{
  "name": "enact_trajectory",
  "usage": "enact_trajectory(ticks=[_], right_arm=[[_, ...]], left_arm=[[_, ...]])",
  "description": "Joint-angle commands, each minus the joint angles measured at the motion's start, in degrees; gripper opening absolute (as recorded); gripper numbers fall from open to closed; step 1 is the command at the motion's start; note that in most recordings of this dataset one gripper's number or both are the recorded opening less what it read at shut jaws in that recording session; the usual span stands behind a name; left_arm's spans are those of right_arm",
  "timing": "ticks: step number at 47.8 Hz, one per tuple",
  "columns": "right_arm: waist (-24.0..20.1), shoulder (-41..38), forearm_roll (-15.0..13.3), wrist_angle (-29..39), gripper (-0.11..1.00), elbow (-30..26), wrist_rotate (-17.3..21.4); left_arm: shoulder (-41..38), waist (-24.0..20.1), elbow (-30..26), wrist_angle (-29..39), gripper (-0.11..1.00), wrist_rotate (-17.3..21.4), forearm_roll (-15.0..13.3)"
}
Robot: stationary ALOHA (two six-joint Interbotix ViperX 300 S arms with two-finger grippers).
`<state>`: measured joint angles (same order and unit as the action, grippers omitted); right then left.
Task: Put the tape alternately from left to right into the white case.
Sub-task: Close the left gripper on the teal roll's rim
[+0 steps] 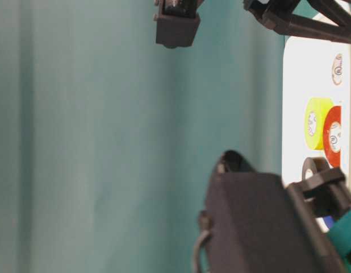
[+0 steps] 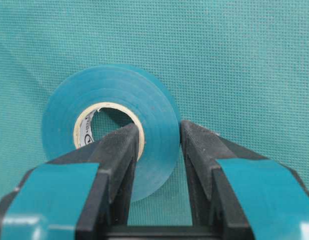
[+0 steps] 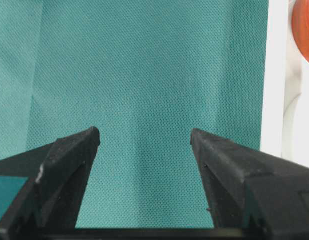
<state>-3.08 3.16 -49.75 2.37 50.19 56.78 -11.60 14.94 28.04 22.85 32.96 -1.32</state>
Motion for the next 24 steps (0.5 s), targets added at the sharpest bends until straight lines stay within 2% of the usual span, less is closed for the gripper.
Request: enact_trajectory(ticks=[1,24], right_arm=[[-0.09,1.23,0.09,-0.35,0.82,-0.44,0.09],[-0.18,1.23,0.09,-0.35,0.82,-0.62,0.09]], left_arm=[[3.69,-0.09,-0.62,0.62,-0.04,-0.09,0.00],[6.50,-1.05,-0.53,4.39,-0.04,0.00,0.00]])
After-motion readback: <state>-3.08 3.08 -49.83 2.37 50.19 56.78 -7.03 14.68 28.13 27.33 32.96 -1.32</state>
